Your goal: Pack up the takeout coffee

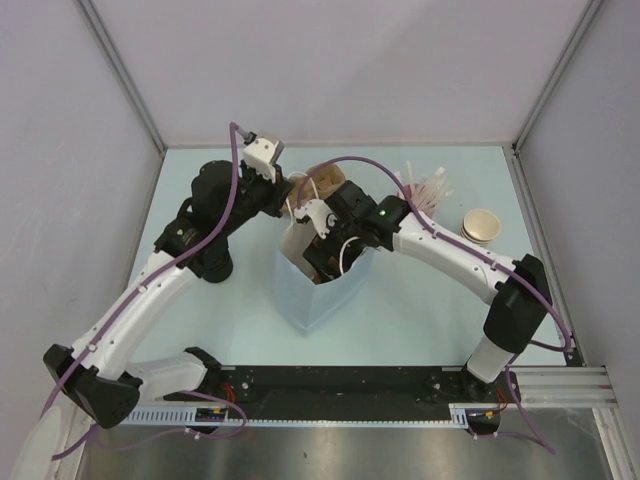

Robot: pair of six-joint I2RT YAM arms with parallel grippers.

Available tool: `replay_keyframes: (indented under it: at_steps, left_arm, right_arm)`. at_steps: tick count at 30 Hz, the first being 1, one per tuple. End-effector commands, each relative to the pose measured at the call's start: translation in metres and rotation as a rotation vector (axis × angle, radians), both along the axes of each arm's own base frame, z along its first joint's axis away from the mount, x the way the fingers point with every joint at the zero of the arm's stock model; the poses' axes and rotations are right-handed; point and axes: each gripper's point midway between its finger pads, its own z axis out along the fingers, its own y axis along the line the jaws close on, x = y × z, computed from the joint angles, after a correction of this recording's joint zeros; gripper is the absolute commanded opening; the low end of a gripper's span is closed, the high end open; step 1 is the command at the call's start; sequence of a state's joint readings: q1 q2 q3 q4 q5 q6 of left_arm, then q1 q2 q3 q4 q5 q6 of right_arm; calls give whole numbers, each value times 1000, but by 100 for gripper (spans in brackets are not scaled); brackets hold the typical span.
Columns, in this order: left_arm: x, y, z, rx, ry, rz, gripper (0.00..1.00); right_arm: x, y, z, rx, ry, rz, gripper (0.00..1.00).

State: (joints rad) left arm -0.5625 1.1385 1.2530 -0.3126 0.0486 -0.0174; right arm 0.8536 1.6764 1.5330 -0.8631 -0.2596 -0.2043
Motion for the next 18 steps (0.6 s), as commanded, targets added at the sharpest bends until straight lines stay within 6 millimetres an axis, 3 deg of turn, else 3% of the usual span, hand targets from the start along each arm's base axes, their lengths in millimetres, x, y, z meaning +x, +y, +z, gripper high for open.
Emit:
replay_keyframes:
  at_steps: [1, 5, 18]
  left_arm:
    - [-1, 7, 23, -36, -89, 21, 8]
    - [-1, 7, 19, -36, -89, 21, 7]
    - [-2, 9, 14, -39, -92, 20, 5]
  right_arm:
    - [-2, 5, 45, 95, -71, 30, 100]
    - [-1, 6, 52, 110, -83, 33, 100]
    - [6, 4, 46, 82, -102, 7, 100]
